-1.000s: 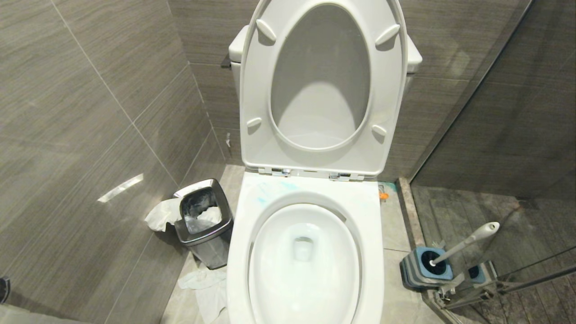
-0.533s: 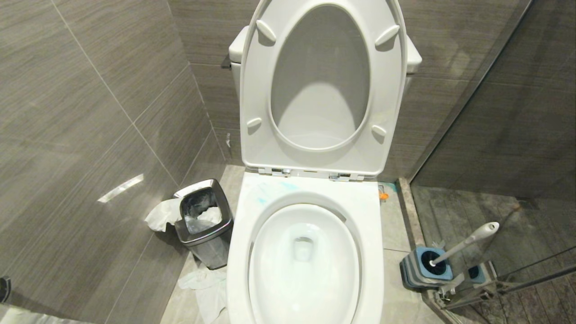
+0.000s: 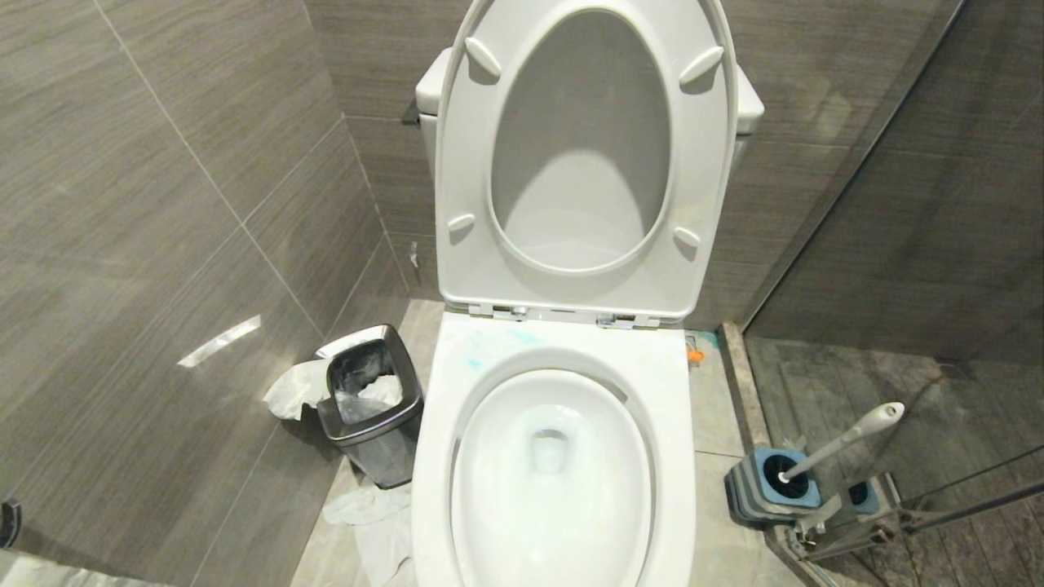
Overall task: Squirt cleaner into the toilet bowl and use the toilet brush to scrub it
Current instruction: Pour in the cleaning agent
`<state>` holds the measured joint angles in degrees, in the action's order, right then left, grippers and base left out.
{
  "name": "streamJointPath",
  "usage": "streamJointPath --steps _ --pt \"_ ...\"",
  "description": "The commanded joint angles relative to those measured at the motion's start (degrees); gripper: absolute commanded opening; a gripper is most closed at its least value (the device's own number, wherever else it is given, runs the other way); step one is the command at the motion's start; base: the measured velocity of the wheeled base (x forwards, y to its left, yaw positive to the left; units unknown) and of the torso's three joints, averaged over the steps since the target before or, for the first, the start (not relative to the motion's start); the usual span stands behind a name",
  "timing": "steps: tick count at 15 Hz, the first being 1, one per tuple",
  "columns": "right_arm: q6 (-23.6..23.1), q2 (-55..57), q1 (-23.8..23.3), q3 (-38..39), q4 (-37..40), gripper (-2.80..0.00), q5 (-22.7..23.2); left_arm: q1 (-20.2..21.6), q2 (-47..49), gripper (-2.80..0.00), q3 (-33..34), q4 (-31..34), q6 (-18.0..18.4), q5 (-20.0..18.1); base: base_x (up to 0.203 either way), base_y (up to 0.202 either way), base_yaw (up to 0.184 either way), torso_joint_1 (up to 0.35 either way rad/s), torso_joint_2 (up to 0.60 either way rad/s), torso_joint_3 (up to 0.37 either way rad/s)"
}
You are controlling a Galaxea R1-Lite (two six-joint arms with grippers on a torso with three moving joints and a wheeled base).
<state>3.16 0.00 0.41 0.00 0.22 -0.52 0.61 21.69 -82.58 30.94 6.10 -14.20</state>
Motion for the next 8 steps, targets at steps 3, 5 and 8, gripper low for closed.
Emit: streamJointPath --steps 3,5,8 --pt "0.0 0.0 0.0 0.0 0.0 -2.8 0.0 -0.6 -12.7 -2.8 10.6 0.3 0.2 -0.1 0.0 0.0 0.0 0.0 0.0 0.0" --pt "0.0 0.0 0.0 0.0 0.0 -2.8 0.0 -0.5 -17.1 -2.8 15.3 0.3 0.7 -0.1 0.0 0.0 0.0 0.0 0.0 0.0" --pt "0.0 0.0 0.0 0.0 0.0 -2.8 0.0 -0.6 -21.5 -2.8 21.1 0.3 2.0 0.2 0.0 0.0 0.0 0.0 0.0 0.0"
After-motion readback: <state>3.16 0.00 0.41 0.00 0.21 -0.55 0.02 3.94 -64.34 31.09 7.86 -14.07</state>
